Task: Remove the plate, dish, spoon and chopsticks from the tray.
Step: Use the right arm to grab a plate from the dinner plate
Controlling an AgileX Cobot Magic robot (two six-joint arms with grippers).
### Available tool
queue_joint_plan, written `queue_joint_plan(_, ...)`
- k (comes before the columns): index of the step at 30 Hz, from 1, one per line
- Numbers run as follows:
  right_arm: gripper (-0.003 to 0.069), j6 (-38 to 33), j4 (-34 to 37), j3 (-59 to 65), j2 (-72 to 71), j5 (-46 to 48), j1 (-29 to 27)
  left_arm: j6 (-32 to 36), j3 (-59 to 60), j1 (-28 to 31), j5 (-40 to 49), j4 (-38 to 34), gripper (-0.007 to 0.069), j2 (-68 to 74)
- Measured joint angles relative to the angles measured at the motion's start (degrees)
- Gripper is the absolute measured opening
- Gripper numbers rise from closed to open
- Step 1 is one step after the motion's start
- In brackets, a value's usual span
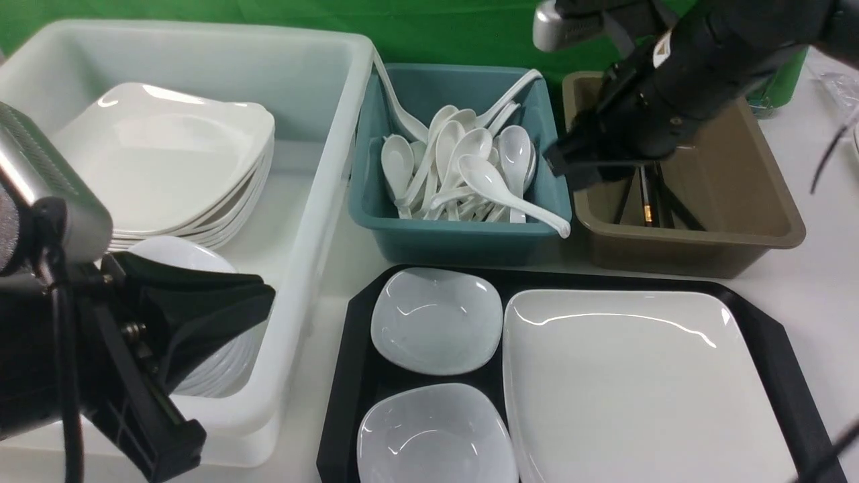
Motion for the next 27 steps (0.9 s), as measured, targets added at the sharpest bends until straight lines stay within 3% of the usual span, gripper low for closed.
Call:
queue_joint_plan(4, 0.0185, 0.21, -4.54, 10.97, -7.53, 1.43, 6.02, 0.00, 0.00, 0.00, 0.00, 0.05, 0.0017, 0.00)
queue_joint_plan(7, 0.0228, 0.40, -6.40, 19.53, -12.15, 1.61, 10.92, -0.05, 0.00, 0.00, 0.05, 0.05, 0.0017, 0.00)
queue_joint_plan(14, 0.0438, 1.81, -6.90, 38.91, -16.05, -7.18, 21.78, -0.05, 0.00, 0.00, 0.05, 0.05, 0.0017, 0.00)
queue_joint_plan(19, 0.0505, 4.24, -6.90, 45.02, -16.11, -19.38, 23.56, -0.15, 0.00, 0.00, 0.05, 0.05, 0.0017, 0.00)
queue_joint_plan(27, 0.0517, 5.24, -6.90, 47.91, -13.01, -28.76, 23.74, -0.31, 0.00, 0.00, 0.05, 0.05, 0.0017, 0.00)
